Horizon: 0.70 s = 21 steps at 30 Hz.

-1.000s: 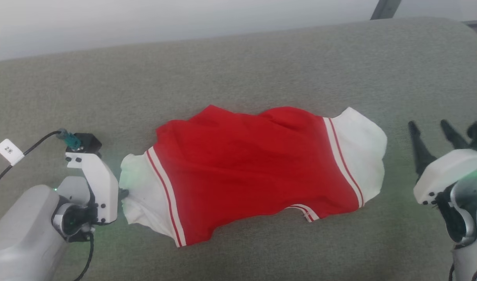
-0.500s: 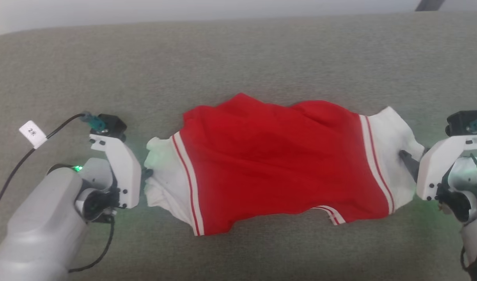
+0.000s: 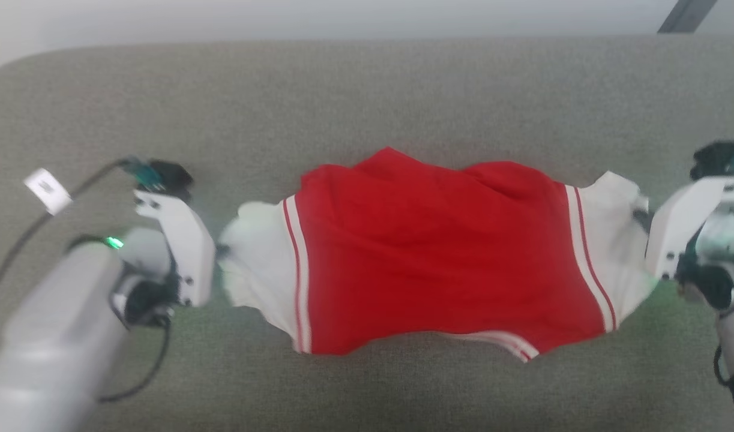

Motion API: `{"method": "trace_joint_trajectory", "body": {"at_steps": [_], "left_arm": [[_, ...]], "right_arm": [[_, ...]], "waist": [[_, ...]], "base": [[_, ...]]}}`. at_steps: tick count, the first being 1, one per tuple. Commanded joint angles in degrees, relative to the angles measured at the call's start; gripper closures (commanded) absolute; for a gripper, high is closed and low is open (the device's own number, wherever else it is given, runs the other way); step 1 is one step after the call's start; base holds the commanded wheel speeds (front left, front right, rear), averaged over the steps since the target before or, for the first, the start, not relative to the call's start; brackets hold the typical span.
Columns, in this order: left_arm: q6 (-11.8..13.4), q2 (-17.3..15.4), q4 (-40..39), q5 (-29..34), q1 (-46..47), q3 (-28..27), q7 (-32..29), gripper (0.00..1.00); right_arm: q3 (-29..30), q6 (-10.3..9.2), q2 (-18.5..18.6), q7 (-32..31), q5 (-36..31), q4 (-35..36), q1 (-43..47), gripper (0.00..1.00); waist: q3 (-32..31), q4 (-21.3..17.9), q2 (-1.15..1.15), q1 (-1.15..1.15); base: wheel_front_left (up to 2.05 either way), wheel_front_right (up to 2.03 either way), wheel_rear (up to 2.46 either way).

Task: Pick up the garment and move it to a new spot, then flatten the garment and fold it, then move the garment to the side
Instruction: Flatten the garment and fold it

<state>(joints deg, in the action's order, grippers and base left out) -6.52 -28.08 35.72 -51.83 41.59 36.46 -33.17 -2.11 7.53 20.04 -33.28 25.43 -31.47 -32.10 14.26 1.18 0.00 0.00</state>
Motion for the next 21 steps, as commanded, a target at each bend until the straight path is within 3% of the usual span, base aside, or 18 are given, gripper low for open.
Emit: {"method": "trace_joint_trajectory", "body": {"at_steps": [1, 12, 21], "left_arm": [[0.26, -1.10, -0.93, 1.19, 1.74, -0.56, -0.04, 1.00], [3.85, -5.89, -10.30, 2.88, 12.26, -4.36, -0.69, 1.00], [4.95, -6.33, -10.84, 6.43, 24.27, -6.20, 1.66, 1.00]], "right_arm": [[-0.46, -0.07, 0.11, 0.22, 1.12, 1.63, -1.51, 1.00], [-0.85, -0.08, -0.51, -0.23, 6.51, 12.92, -9.14, 1.00], [0.62, -0.08, -3.58, 4.80, 4.40, 13.00, -19.72, 1.00]], "waist": [[-1.32, -0.01, 0.00, 0.00], [-8.33, 0.05, 0.00, 0.00], [-12.23, 0.26, 0.00, 0.00]], "base": [[0.00, 0.00, 0.00], [0.00, 0.00, 0.00], [0.00, 0.00, 0.00]]}}
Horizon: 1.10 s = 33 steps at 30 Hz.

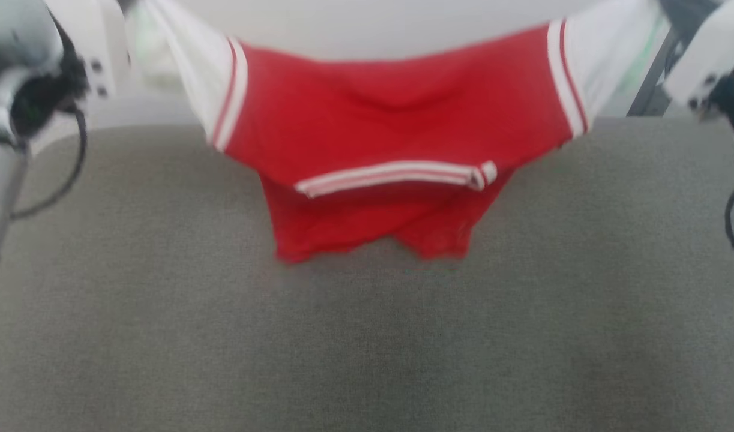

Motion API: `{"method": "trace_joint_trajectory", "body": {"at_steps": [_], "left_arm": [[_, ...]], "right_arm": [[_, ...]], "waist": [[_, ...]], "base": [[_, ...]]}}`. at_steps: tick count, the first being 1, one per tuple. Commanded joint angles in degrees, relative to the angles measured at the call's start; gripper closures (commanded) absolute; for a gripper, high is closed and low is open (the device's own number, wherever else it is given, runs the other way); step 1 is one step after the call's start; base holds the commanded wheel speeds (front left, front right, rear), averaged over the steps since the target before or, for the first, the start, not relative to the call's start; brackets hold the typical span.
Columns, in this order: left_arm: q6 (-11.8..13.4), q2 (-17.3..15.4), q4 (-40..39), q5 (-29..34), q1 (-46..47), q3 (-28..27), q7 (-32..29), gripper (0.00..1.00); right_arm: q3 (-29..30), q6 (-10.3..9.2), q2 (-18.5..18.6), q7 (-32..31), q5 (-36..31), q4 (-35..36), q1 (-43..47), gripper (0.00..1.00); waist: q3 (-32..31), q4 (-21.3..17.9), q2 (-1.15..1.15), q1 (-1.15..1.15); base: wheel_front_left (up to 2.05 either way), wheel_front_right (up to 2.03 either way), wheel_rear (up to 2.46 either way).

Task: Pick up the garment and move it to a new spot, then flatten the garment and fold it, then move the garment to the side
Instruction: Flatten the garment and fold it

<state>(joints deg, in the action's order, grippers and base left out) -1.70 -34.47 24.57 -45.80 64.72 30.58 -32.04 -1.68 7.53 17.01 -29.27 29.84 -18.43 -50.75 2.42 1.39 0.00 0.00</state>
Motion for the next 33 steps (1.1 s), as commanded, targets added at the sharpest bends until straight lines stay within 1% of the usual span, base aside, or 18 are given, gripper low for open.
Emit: {"method": "trace_joint_trajectory", "body": {"at_steps": [1, 5, 9, 13, 14, 17, 21, 26, 28, 31, 33], "left_arm": [[0.14, 0.19, 0.69, 0.95, 2.48, -0.43, 1.08, 1.00], [-0.39, 1.18, 2.31, 2.55, 6.53, -0.26, 2.97, 1.00], [-0.72, 2.18, 4.19, 3.97, 9.93, 0.35, 4.65, 1.00], [-0.73, 3.60, 6.15, 6.18, 13.17, 0.90, 8.00, 1.00], [-0.73, 3.60, 6.15, 6.18, 13.17, 0.90, 8.00, 1.00], [-0.43, 4.78, 7.82, 7.98, 16.63, 1.14, 11.42, 1.00], [0.49, 6.67, 10.59, 11.01, 21.86, 1.47, 17.04, 1.00], [2.31, 8.80, 14.36, 14.50, 28.75, 1.28, 25.22, 1.00], [3.36, 9.37, 15.42, 16.18, 30.94, 1.05, 29.99, 1.00], [4.41, 10.13, 17.38, 17.50, 32.65, 0.93, 35.98, 1.00], [3.85, 10.72, 19.19, 17.84, 32.20, 1.32, 38.16, 1.00]], "right_arm": [[0.70, -0.08, -1.01, 1.68, -0.36, -0.58, -2.34, 1.00], [0.25, -0.08, -1.73, 4.48, -2.55, -3.22, -6.22, 1.00], [-0.96, -0.08, -1.93, 7.43, -3.58, -6.42, -9.98, 1.00], [-3.31, -0.08, -0.97, 12.55, -5.15, -9.57, -14.25, 1.00], [-3.31, -0.08, -0.97, 12.55, -5.15, -9.57, -14.25, 1.00], [-5.03, -0.08, 0.32, 17.90, -6.95, -12.88, -18.15, 1.00], [-6.70, -0.07, 0.78, 26.71, -9.90, -17.45, -23.53, 1.00], [-7.08, -0.08, 1.40, 40.67, -15.76, -22.65, -29.75, 1.00], [-6.17, -0.08, 1.78, 43.38, -18.56, -24.43, -32.19, 1.00], [-4.67, -0.08, 1.83, 44.48, -22.68, -24.52, -33.74, 1.00], [-4.48, -0.08, 1.87, 44.47, -25.16, -22.48, -32.63, 1.00]], "waist": [[-0.49, -0.01, 0.00, 0.00], [-0.15, -0.01, 0.00, 0.00], [1.79, 0.01, 0.00, 0.00], [5.70, -0.10, 0.00, 0.00], [5.70, -0.10, 0.00, 0.00], [9.76, -0.12, 0.00, 0.00], [15.48, -0.13, 0.00, 0.00], [20.92, 0.26, 0.00, 0.00], [22.39, 0.59, 0.00, 0.00], [23.78, 1.29, 0.00, 0.00], [24.26, 1.84, 0.00, 0.00]], "base": [[0.00, 0.00, 0.00], [0.00, 0.00, 0.00], [0.00, 0.00, 0.00], [0.00, 0.00, 0.00], [0.00, 0.00, 0.00], [0.00, 0.00, 0.00], [0.00, 0.00, 0.00], [0.00, 0.00, 0.00], [0.00, 0.00, 0.00], [0.00, 0.00, 0.00], [0.00, 0.00, 0.00]]}}
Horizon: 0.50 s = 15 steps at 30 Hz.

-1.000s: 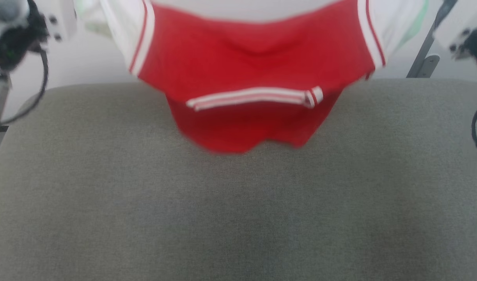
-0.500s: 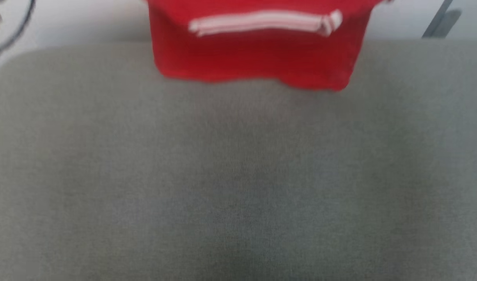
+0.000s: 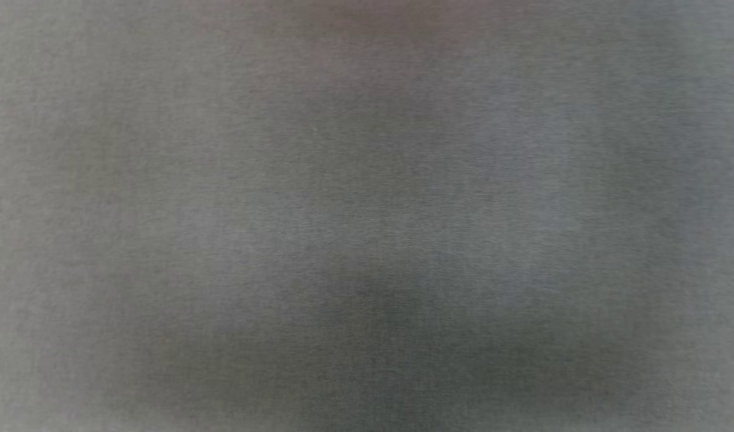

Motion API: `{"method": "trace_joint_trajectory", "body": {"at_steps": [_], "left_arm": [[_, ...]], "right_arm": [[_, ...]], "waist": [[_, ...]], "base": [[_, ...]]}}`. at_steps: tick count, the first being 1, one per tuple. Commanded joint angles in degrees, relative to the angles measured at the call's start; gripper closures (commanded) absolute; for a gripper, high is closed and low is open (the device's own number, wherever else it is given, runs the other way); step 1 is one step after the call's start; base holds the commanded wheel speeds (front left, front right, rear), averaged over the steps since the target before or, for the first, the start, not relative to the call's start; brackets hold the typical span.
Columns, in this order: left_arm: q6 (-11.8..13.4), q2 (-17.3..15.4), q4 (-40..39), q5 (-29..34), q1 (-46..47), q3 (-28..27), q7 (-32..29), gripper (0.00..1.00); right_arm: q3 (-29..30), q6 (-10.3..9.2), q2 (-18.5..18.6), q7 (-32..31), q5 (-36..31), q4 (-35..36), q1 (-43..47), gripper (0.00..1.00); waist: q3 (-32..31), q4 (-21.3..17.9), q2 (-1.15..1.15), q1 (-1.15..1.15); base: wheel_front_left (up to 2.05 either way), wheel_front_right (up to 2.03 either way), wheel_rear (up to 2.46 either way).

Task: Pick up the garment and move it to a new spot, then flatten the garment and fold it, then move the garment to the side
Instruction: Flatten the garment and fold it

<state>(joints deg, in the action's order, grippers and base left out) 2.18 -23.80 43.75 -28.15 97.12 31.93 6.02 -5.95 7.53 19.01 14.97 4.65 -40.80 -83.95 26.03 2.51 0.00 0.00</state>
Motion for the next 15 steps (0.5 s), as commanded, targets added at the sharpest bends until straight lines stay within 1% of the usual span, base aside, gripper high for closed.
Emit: {"method": "trace_joint_trajectory", "body": {"at_steps": [1, 3, 5, 8, 12, 15], "left_arm": [[-0.49, 0.26, 1.09, -0.15, -0.94, 0.09, 0.66, 1.00], [-1.14, 0.45, 3.43, -0.29, -2.57, 0.67, 1.36, 1.00], [-2.07, 1.40, 5.83, -1.13, -5.00, 1.19, 1.00, 1.00], [-3.44, 2.05, 8.80, -2.08, -8.50, 2.07, 0.42, 1.00], [-5.40, 2.95, 12.33, -3.73, -14.35, 2.86, -1.62, 1.00], [-7.03, 3.38, 14.25, -4.99, -18.98, 4.06, -4.55, 1.00]], "right_arm": [[-0.74, -0.08, -0.07, 0.20, -0.87, 0.35, 1.90, 1.00], [-1.06, -0.08, -0.12, 0.16, -1.14, -0.29, 4.19, 1.00], [-1.78, -0.09, 0.09, 0.18, -0.21, -2.24, 6.30, 1.00], [-3.42, -0.09, -0.07, 0.18, 2.48, -6.01, 9.98, 1.00], [-7.14, -0.09, -0.05, -0.97, 7.62, -11.13, 13.86, 1.00], [-10.73, -0.09, -0.43, -5.09, 13.00, -13.31, 17.47, 1.00]], "waist": [[0.67, 0.93, 0.00, 0.00], [0.48, 1.35, 0.00, 0.00], [-0.09, 1.63, 0.00, 0.00], [-1.35, 1.94, 0.00, 0.00], [-3.52, 1.88, 0.00, 0.00], [-5.56, 1.79, 0.00, 0.00]], "base": [[0.00, 0.00, 0.00], [0.00, 0.00, 0.00], [0.00, 0.00, 0.00], [0.00, 0.00, 0.00], [0.00, 0.00, 0.00], [0.00, 0.00, 0.00]]}}
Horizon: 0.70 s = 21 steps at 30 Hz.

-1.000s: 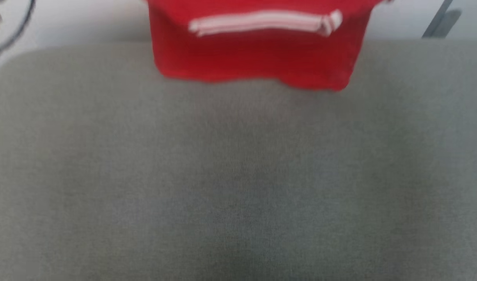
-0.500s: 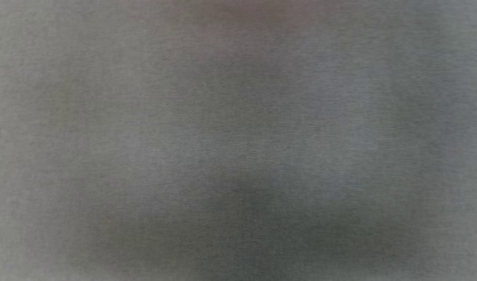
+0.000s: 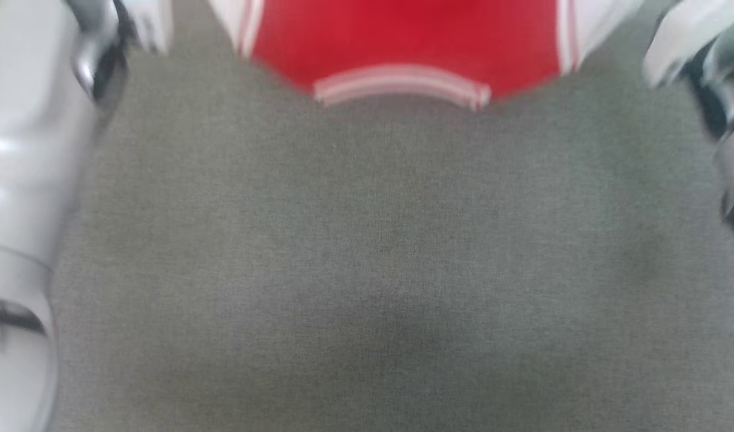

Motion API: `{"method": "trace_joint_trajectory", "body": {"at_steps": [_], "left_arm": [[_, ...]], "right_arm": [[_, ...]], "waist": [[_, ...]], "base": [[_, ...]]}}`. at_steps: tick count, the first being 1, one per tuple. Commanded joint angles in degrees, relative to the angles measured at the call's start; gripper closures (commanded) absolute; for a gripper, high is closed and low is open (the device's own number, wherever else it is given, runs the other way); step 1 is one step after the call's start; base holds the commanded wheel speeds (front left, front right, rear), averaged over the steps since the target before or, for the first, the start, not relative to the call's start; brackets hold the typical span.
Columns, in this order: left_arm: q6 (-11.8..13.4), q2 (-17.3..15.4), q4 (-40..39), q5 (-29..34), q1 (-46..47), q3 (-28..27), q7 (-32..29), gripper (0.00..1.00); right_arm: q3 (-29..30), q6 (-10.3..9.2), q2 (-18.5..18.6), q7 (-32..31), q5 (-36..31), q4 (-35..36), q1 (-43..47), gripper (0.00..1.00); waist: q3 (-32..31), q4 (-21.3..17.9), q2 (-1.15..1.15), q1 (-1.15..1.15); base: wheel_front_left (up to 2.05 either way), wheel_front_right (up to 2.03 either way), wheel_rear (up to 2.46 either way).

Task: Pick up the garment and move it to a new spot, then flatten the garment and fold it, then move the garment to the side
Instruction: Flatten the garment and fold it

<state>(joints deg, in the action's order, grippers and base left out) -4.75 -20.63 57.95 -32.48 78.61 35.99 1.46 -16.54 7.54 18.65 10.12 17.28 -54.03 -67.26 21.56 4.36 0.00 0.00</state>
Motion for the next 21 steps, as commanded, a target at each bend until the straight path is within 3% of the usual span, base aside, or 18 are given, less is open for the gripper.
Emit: {"method": "trace_joint_trajectory", "body": {"at_steps": [1, 6, 10, 13, 14, 18, 21], "left_arm": [[-0.47, 0.15, 0.50, -1.48, -1.90, -0.12, -0.79, 1.00], [-1.80, -0.48, 0.49, -4.23, -10.70, 0.60, -4.22, 1.00], [-2.25, -1.63, -1.39, -6.22, -15.94, 0.91, -7.01, 1.00], [-2.42, -3.64, -5.02, -8.38, -21.42, 1.14, -9.67, 1.00], [-2.40, -5.32, -8.45, -9.20, -24.93, 0.91, -11.48, 1.00], [0.36, -9.64, -18.32, -11.62, -32.29, -0.03, -15.30, 1.00], [4.12, -13.47, -28.97, -13.18, -38.57, -0.78, -19.38, 1.00]], "right_arm": [[-1.74, -0.10, 0.08, -2.42, 2.01, -0.41, 2.08, 1.00], [-7.72, -0.09, 2.22, -12.10, 11.37, 2.20, 8.98, 1.00], [-10.79, -0.10, 5.28, -16.31, 16.46, 6.23, 13.55, 1.00], [-13.24, -0.10, 8.65, -19.72, 21.47, 11.64, 18.01, 1.00], [-14.21, -0.10, 11.29, -21.58, 24.17, 15.18, 20.80, 1.00], [-15.65, -0.09, 16.00, -25.53, 28.79, 22.40, 26.17, 1.00], [-16.35, -0.10, 20.02, -29.42, 31.75, 28.37, 29.96, 1.00]], "waist": [[-1.78, -0.13, 0.00, 0.00], [-5.44, -0.49, 0.00, 0.00], [-7.54, -0.69, 0.00, 0.00], [-9.38, -0.91, 0.00, 0.00], [-10.24, -0.95, 0.00, 0.00], [-11.56, -1.01, 0.00, 0.00], [-12.11, -1.05, 0.00, 0.00]], "base": [[0.00, 0.00, 0.00], [0.00, 0.00, 0.00], [0.00, 0.00, 0.00], [0.00, 0.00, 0.00], [0.00, 0.00, 0.00], [0.00, 0.00, 0.00], [0.00, 0.00, 0.00]]}}
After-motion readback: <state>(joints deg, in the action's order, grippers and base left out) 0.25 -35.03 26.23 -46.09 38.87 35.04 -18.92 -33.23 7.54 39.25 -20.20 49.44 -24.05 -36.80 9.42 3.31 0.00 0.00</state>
